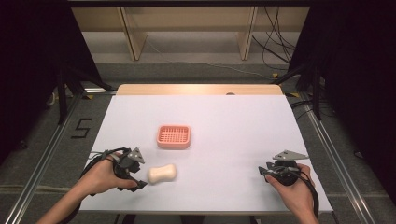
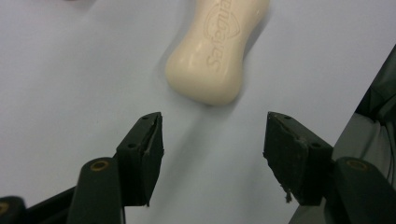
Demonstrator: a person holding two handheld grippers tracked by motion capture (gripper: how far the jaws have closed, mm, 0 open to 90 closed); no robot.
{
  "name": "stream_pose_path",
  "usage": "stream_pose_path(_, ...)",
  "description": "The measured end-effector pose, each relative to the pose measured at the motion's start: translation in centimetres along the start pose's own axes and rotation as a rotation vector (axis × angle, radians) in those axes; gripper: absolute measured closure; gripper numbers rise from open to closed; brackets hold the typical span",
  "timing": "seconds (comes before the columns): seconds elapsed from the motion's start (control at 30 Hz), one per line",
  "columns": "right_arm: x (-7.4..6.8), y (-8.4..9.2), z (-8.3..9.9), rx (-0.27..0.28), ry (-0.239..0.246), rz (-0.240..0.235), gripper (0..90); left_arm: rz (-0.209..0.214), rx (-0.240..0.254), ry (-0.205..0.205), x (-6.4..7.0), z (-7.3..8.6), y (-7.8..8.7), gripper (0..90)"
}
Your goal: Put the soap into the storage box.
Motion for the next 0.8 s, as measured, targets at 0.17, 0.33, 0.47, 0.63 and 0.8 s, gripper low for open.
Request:
stream_pose_path(0.17, -0.3, -0.1, -0.1, 0.004, 0.005, -0.004, 60.1, 0.014, -0.006, -0.03, 0.0, -1.0, -0.5, 37.8)
stream_pose_path(0.33, -0.2, -0.1, -0.1, 0.01, 0.018, -0.003, 60.1, 0.029, -0.016, -0.074, -0.2, -1.9, -1.2, 37.7)
stream_pose_path(0.47, -0.2, 0.2, 0.0, 0.009, -0.009, -0.001, 60.1, 0.047, -0.043, -0.1, -0.3, -2.6, -1.9, 37.2)
stream_pose_path(0.63, 0.3, 0.0, 0.0, 0.039, 0.049, -0.008, 60.0, 0.062, -0.073, -0.115, -0.4, -3.2, -2.3, 36.7)
stream_pose_path(0.8, 0.3, 0.1, 0.0, 0.039, 0.05, -0.008, 59.9, 0.068, -0.105, -0.114, -0.6, -3.5, -2.9, 36.2)
Point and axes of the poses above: each handheld gripper's, and its own axes: y roughly backward along the jaws, z roughly out of its underside, x roughly to its right, the point moved 4 cm from there along -y, roughly forward along the jaws, and after that the axes turned 12 degrees about x, right-handed, at the moved point
